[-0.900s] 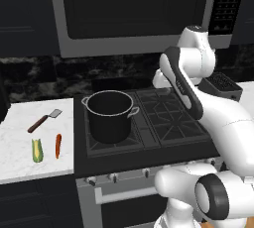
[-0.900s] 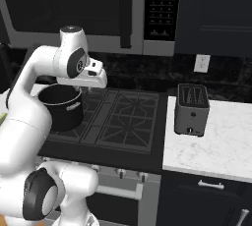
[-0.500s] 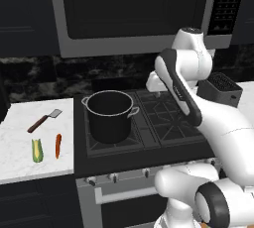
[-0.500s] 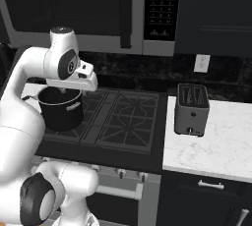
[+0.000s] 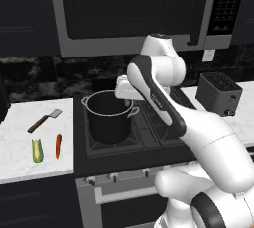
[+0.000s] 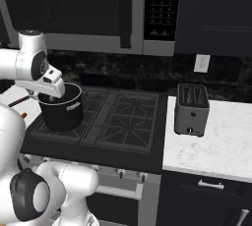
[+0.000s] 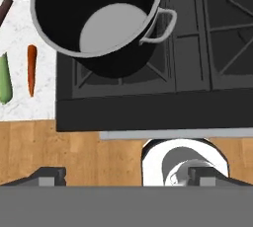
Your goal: Put the corn and carrot in the pot. Retrieve the spatula and lightly stir the vegetables in the pot.
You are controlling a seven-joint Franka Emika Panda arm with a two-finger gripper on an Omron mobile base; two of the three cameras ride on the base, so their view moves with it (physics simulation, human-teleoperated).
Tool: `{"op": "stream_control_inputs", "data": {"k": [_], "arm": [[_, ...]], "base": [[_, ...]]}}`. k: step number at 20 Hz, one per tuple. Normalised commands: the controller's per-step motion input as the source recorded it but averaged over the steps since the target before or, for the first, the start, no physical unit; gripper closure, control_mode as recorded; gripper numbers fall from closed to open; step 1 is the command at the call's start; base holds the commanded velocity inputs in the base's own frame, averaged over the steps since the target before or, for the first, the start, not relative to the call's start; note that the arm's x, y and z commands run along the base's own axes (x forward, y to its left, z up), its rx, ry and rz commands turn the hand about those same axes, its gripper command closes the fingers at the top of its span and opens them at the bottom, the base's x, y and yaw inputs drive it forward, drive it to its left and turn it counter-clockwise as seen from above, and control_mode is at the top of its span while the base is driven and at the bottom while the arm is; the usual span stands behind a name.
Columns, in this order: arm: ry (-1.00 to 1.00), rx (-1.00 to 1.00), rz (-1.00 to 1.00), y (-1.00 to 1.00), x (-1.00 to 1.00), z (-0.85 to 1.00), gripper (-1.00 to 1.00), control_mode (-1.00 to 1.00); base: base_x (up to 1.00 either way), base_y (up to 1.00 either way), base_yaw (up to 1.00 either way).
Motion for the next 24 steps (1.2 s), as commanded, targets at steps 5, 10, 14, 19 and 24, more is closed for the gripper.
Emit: {"op": "stream_control_inputs", "data": {"k": [5, 10, 14, 19, 24], "arm": [[0.05, 0.08, 0.0, 0.55, -0.07, -0.19, -1.0, -1.0], [0.0, -0.04, 0.04, 0.04, -0.18, 0.0, -1.0, -1.0], [0.0, -0.04, 0.02, 0.01, -0.21, 0.0, -1.0, -1.0], [0.03, -0.01, 0.0, 0.05, -0.07, -0.04, -1.0, -1.0], [0.0, 0.0, 0.0, 0.0, 0.0, 0.0, -1.0, 1.0]], "base": [[0.0, 0.0, 0.0], [0.0, 0.0, 0.0], [0.0, 0.0, 0.0], [0.0, 0.0, 0.0], [-0.12, 0.25, 0.01]]}}
